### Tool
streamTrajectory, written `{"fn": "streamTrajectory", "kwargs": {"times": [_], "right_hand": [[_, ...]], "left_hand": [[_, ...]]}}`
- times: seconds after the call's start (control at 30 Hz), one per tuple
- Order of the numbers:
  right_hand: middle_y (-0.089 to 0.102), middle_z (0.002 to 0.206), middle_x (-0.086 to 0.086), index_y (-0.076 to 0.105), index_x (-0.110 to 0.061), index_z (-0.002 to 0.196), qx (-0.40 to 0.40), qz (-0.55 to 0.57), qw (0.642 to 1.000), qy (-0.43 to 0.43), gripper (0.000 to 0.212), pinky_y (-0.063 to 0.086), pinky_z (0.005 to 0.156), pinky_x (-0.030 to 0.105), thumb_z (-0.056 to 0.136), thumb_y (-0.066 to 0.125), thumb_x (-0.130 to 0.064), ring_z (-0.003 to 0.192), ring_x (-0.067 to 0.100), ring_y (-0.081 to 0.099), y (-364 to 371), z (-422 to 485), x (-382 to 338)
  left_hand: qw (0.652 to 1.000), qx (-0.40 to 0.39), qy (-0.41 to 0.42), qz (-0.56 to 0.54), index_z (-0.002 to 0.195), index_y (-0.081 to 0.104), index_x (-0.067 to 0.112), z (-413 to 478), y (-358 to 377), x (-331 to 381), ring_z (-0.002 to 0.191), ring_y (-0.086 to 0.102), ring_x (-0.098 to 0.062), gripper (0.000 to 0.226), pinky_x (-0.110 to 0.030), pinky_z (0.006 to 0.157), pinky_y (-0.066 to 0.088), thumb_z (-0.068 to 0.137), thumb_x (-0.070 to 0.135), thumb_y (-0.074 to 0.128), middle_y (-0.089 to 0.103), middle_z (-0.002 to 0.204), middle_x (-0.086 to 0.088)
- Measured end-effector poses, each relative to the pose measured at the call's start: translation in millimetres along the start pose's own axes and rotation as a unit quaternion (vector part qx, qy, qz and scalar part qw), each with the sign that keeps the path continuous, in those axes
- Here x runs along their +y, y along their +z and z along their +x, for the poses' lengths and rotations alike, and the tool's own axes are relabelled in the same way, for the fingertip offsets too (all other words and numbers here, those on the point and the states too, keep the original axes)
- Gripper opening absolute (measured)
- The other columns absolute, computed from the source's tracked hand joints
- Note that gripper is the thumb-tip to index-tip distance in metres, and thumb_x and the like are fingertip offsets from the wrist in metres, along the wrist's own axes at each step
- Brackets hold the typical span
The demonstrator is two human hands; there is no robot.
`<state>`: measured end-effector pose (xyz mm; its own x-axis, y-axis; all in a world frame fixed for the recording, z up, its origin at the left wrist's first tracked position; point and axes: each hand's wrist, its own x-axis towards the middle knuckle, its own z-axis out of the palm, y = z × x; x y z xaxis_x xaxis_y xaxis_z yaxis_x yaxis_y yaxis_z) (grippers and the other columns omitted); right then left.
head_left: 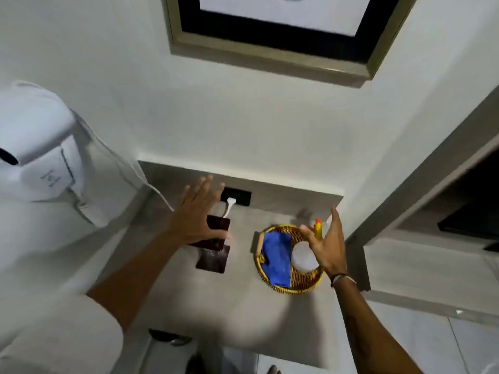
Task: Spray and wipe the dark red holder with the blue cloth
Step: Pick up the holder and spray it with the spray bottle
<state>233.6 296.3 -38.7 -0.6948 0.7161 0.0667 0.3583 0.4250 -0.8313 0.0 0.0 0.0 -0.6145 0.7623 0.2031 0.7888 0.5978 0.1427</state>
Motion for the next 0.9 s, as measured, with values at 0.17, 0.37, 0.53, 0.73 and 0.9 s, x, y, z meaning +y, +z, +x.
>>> {"fn": "streamTrajectory", "kwargs": {"times": [0.17,0.37,0.53,0.73,0.9], "right_hand": [[0.056,0.160,-0.001,0.027,-0.033,0.166,-0.021,0.051,0.997,0.052,0.099,0.050,0.118,0.053,0.088,0.088,-0.026,0.141,0.029,0.060,16,-26,58],[0.064,0.153,0.003,0.036,-0.031,0.165,0.024,0.023,0.998,0.044,0.072,0.050,0.105,0.035,0.103,0.071,-0.020,0.133,0.031,0.066,46,-15,75],[0.071,0.141,0.007,0.047,-0.020,0.159,0.020,0.017,0.998,0.060,0.066,0.058,0.105,0.049,0.100,0.075,-0.027,0.116,0.026,0.072,54,-9,78],[0.069,0.088,-0.014,0.057,-0.018,0.146,0.038,0.009,0.999,-0.027,0.067,0.056,0.071,0.013,0.088,0.086,-0.034,0.073,0.004,0.067,30,-7,51],[0.067,0.103,-0.045,0.062,-0.040,0.132,-0.009,0.115,0.992,-0.046,0.035,0.056,0.082,0.006,0.100,0.074,-0.039,0.099,-0.015,0.066,40,-34,8]], "left_hand": [[0.985,-0.152,-0.027,-0.076,0.171,-0.004,0.028,-21,55,4,0.163,-0.020,-0.030,0.149,-0.062,0.130,0.000,0.059,0.099,0.065,-0.017,0.179,-0.004],[0.984,-0.157,-0.004,-0.084,0.168,0.024,0.025,-31,64,-5,0.165,-0.004,-0.033,0.130,-0.059,0.131,0.011,0.064,0.078,0.084,0.015,0.178,-0.010],[0.962,-0.146,-0.076,-0.218,0.150,0.044,0.022,-36,58,-13,0.164,0.012,-0.028,0.108,-0.060,0.124,0.031,0.061,0.043,0.101,0.045,0.161,-0.003],[0.921,-0.138,-0.148,-0.333,0.155,0.040,0.021,-55,61,-26,0.157,0.032,-0.036,0.116,-0.061,0.121,0.038,0.058,0.018,0.104,0.042,0.162,-0.009],[0.903,-0.147,-0.172,-0.366,0.159,0.034,0.022,-62,65,-32,0.156,0.034,-0.035,0.121,-0.059,0.121,0.040,0.060,0.010,0.103,0.034,0.168,-0.011]]}}
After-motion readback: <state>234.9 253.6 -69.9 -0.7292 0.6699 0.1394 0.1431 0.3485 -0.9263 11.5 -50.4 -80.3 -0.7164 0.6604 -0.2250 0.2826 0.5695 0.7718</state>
